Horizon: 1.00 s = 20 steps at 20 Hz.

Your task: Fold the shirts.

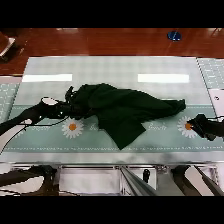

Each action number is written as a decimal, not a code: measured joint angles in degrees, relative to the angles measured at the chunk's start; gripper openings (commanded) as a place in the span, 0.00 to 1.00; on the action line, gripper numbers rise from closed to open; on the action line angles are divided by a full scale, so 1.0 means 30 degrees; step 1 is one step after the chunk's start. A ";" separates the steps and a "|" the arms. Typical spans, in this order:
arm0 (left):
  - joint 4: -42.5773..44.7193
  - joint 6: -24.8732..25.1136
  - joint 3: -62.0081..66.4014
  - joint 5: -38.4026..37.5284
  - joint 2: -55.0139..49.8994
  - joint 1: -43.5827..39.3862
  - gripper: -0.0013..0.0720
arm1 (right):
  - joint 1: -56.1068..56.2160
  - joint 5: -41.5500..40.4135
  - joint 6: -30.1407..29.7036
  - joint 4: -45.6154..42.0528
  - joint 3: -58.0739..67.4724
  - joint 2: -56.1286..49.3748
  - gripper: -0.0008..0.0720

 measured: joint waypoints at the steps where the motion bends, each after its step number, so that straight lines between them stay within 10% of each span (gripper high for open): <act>1: 0.0000 0.0109 0.0284 -0.0306 -0.0036 0.0022 0.04 | 0.0000 -0.0080 -0.0015 0.0168 0.0051 0.0000 0.57; 20: -0.0240 0.0503 0.1246 -0.1807 -0.0109 0.0146 0.04 | 0.0729 0.1304 -0.1508 0.4677 0.6237 -0.7898 0.57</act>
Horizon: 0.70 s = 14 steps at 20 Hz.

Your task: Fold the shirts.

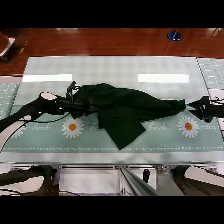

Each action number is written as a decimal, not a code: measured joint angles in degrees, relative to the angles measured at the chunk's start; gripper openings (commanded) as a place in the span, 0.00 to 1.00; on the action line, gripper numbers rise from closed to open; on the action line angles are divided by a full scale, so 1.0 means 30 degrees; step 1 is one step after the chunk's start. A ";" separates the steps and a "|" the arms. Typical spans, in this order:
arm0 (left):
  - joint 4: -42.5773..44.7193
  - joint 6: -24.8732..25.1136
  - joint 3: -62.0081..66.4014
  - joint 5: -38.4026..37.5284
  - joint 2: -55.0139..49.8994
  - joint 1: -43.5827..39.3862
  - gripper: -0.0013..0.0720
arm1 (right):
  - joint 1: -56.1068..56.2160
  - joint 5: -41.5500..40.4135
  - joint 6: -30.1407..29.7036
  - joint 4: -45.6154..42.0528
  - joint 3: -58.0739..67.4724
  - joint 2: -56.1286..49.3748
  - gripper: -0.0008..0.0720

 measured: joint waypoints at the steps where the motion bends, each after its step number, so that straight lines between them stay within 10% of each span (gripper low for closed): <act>1: 0.0000 0.0000 0.0000 -0.0007 0.0000 0.0000 0.04 | 0.0379 0.0036 -0.0007 -0.0277 0.0313 -0.0430 0.57; 10: -0.0007 -0.0007 0.0000 -0.0080 0.0000 0.0000 0.04 | 0.3912 -0.0590 0.0452 -0.1683 0.1523 -0.2790 0.56; 12: -0.0007 -0.0007 0.0000 -0.0087 0.0000 0.0000 0.04 | 0.4612 -0.1290 0.0583 -0.1836 0.1588 -0.2994 0.11; 14: -0.0015 -0.0015 0.0000 -0.0095 0.0000 0.0000 0.04 | 0.5246 -0.1719 0.0685 -0.2157 0.1814 -0.3104 0.04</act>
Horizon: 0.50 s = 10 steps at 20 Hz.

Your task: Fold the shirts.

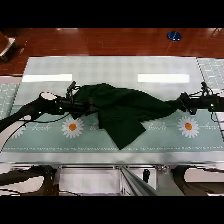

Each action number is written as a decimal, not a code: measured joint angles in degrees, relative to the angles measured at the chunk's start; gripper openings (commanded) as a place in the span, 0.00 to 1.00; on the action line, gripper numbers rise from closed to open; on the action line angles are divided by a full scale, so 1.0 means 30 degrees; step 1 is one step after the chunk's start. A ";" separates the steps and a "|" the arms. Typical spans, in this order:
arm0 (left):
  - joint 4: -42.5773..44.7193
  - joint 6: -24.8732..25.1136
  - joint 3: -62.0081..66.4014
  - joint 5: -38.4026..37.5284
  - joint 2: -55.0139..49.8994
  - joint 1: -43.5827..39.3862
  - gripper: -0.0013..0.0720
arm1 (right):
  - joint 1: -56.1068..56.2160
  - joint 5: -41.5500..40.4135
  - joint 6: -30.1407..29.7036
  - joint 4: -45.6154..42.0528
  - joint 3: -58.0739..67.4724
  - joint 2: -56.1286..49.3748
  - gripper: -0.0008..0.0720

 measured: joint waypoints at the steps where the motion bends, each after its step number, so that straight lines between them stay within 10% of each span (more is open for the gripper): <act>1: 0.0000 0.0000 0.0007 -0.0036 0.0000 0.0000 0.04 | 0.0270 -0.0044 -0.0044 -0.0051 0.0248 -0.0036 0.04; 10: -0.1807 0.0546 0.5238 -0.1282 0.2943 0.2739 0.04 | 0.1093 0.2681 0.0503 -0.0474 0.7766 0.3716 0.04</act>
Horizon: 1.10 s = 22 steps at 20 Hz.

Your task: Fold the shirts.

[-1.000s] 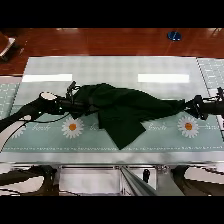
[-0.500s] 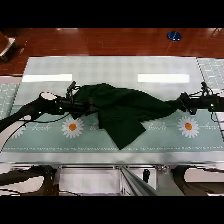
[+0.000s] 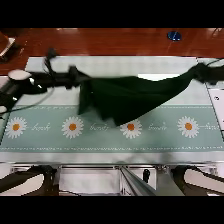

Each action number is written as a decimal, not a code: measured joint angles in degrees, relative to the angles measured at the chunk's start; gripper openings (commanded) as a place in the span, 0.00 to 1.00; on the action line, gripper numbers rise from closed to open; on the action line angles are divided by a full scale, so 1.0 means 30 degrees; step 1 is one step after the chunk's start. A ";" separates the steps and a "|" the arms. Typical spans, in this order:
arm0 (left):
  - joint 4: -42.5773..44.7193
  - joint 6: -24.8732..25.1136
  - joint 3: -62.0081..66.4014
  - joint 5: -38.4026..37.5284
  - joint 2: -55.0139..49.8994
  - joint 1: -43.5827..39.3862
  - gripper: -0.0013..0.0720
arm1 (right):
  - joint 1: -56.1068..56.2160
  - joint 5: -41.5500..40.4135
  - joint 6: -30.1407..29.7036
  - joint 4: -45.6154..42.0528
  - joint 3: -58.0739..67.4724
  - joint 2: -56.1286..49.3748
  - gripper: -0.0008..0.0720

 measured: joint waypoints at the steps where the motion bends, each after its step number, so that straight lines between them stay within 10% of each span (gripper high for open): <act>1: -0.0328 0.0007 0.1355 -0.0124 0.0605 0.0561 0.04 | 0.0131 0.0240 0.0189 -0.0058 0.1195 0.0648 0.04; 9: -0.0423 -0.0605 1.0265 -0.1603 0.5333 0.5960 0.04 | 0.0503 0.2200 0.1413 -0.1734 0.7315 0.7592 0.04; 22: 1.5701 -0.5217 1.2014 -0.4248 1.4520 0.7504 0.04 | 0.0539 0.6528 0.3993 -0.7723 0.7941 1.6240 0.04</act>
